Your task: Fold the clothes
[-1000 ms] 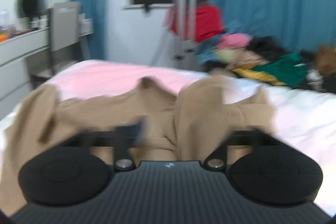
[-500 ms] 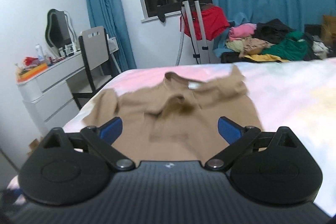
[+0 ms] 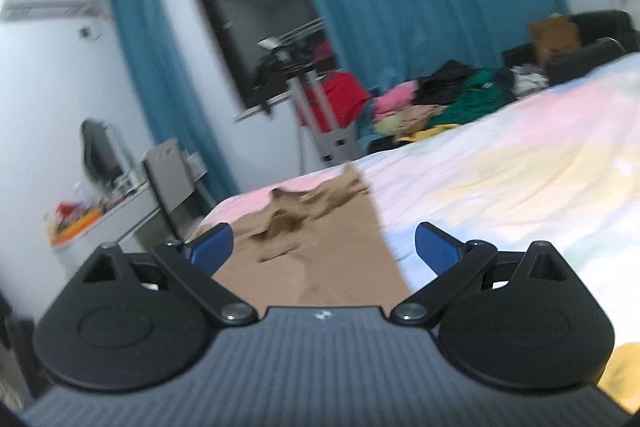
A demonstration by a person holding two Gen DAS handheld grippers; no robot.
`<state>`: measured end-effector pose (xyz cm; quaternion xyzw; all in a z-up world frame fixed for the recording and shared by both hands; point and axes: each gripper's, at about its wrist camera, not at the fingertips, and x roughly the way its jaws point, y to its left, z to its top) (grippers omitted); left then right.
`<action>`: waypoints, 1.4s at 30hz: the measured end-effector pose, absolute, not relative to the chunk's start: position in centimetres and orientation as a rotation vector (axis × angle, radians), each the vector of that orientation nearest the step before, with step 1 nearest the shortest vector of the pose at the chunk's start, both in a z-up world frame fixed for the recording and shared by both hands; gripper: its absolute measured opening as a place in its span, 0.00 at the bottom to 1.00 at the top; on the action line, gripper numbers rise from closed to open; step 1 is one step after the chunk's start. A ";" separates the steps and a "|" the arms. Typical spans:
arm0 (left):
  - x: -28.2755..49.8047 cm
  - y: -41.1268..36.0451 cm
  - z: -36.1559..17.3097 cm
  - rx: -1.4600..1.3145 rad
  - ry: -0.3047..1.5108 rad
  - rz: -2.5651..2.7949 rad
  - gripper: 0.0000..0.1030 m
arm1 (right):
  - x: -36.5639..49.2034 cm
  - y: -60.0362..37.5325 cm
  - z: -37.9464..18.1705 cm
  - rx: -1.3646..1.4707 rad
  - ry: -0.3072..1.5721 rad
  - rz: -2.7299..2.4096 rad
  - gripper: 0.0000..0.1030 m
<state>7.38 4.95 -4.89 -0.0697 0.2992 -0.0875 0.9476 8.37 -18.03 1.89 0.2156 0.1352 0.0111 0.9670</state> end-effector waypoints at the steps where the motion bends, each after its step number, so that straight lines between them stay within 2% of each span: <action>1: 7.3 4.1 -4.9 -0.150 0.625 -0.201 0.97 | 8.2 -19.0 1.9 0.446 0.269 0.002 0.96; 9: 7.5 -4.3 -4.9 -0.271 0.787 -0.430 0.85 | 7.8 -25.6 0.1 0.548 0.241 -0.078 0.96; 13: 8.2 -9.3 -5.5 -0.354 0.872 -0.520 0.72 | 8.1 -27.9 -1.1 0.623 0.234 -0.137 0.96; 18: 7.9 -14.8 -7.0 -0.272 0.931 -0.580 0.62 | 8.4 -29.7 -2.3 0.671 0.234 -0.167 0.96; 19: 7.9 -15.4 -7.5 -0.264 0.941 -0.584 0.57 | 8.5 -30.0 -2.6 0.683 0.237 -0.164 0.96; 20: 7.9 -16.1 -8.1 -0.257 0.951 -0.588 0.43 | 8.6 -30.2 -2.9 0.695 0.241 -0.161 0.96; 23: 7.4 -17.0 -8.7 -0.228 0.950 -0.625 0.32 | 9.2 -30.3 -3.3 0.703 0.247 -0.148 0.96; 36: 4.3 -21.3 -10.9 0.045 0.915 -0.736 0.32 | 9.3 -30.7 -3.9 0.715 0.261 -0.138 0.96; 37: 4.1 -21.2 -11.2 0.074 0.905 -0.728 0.18 | 9.4 -30.8 -4.0 0.718 0.266 -0.139 0.96; 38: 4.0 -21.2 -11.3 0.096 0.898 -0.713 0.01 | 9.5 -30.7 -4.1 0.716 0.272 -0.141 0.96; 42: 3.7 -19.5 -10.1 0.066 0.820 -0.678 0.00 | 10.0 -30.5 -4.4 0.706 0.295 -0.153 0.96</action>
